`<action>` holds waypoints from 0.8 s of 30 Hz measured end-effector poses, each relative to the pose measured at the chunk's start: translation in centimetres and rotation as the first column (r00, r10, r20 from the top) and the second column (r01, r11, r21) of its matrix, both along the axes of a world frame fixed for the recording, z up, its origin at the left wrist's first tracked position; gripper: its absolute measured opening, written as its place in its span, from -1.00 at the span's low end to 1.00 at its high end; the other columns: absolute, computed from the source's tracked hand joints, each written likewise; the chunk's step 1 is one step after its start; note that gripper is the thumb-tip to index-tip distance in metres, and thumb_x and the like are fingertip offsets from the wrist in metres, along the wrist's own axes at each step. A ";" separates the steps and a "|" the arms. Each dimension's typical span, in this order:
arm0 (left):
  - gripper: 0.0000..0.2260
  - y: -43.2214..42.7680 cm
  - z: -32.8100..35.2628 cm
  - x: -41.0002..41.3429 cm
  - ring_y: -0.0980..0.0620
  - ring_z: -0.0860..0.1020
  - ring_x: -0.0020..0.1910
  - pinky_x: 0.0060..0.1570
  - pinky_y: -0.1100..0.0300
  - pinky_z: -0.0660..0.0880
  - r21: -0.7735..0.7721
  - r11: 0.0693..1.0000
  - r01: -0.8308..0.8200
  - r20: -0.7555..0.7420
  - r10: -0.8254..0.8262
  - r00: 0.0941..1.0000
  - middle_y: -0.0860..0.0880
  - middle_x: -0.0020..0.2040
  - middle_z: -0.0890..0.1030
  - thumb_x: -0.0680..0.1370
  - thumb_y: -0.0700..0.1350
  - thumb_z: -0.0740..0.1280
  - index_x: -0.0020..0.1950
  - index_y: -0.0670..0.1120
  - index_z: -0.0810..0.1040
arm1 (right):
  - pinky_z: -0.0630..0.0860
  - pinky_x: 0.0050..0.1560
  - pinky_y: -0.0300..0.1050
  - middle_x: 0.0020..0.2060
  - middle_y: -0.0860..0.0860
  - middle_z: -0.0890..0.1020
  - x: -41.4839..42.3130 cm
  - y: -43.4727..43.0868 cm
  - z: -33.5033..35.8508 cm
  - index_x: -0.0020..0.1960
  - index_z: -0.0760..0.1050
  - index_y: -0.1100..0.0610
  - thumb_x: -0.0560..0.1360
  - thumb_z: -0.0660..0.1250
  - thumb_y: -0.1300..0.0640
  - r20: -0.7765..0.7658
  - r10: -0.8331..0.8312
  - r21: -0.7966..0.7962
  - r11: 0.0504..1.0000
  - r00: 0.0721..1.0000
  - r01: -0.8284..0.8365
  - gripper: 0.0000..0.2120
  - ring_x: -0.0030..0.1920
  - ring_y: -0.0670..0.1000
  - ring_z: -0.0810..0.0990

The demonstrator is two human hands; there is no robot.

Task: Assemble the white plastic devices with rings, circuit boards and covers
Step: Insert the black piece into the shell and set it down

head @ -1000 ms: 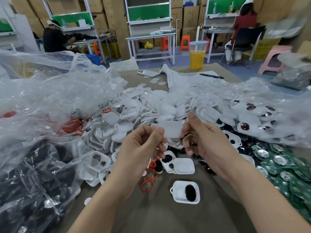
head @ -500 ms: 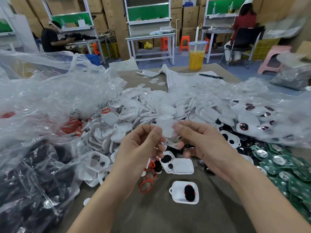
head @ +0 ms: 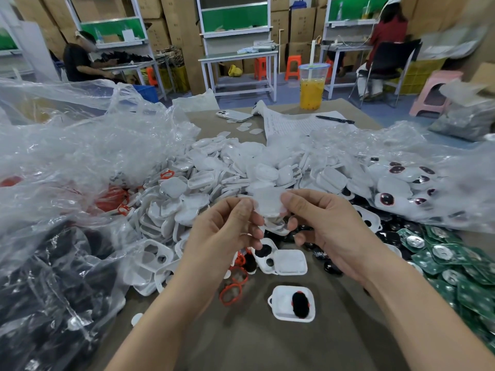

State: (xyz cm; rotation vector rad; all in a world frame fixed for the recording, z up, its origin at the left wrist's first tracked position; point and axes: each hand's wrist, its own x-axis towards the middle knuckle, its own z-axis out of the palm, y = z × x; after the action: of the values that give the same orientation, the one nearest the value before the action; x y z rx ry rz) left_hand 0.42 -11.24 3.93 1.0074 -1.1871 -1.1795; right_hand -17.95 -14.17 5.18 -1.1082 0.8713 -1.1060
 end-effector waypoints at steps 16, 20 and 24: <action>-0.84 0.1 0.2 0.0 0.03 0.58 -0.29 -0.14 -0.03 0.47 0.019 1.000 -0.014 0.034 0.013 0.999 -0.04 -0.23 0.65 0.61 -0.04 0.38 -0.13 -0.01 0.68 | 0.52 -0.38 -0.23 -0.15 0.04 0.70 0.0 0.0 0.0 0.13 0.67 0.16 0.32 0.52 -0.04 -0.039 0.089 -0.011 0.996 0.995 -0.090 -0.55 -0.28 -0.04 0.57; -0.81 0.2 0.0 0.1 0.02 0.59 -0.29 -0.18 0.12 0.51 0.037 0.999 0.016 0.088 -0.019 0.996 -0.07 -0.21 0.65 0.63 0.00 0.36 -0.10 -0.05 0.68 | 0.53 -0.34 -0.21 -0.08 0.07 0.70 0.2 0.3 0.1 0.07 0.70 0.13 0.41 0.46 -0.07 -0.118 0.175 -0.032 0.983 0.977 -0.180 -0.66 -0.26 -0.05 0.59; -0.80 0.2 0.0 0.1 0.02 0.60 -0.30 -0.27 0.27 0.52 0.043 0.999 0.031 0.096 -0.035 0.995 -0.06 -0.24 0.65 0.64 -0.01 0.35 -0.11 -0.05 0.67 | 0.53 -0.34 -0.22 -0.13 0.03 0.70 0.2 0.4 0.1 0.00 0.70 0.13 0.42 0.46 -0.08 -0.145 0.162 -0.038 0.985 0.976 -0.169 -0.70 -0.26 -0.05 0.58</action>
State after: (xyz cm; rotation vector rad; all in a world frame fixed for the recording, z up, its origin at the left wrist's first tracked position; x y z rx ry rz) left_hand 0.49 -11.01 3.97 1.0902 -1.2635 -1.1970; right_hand -17.77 -13.77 5.26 -1.2903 0.8483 -0.9238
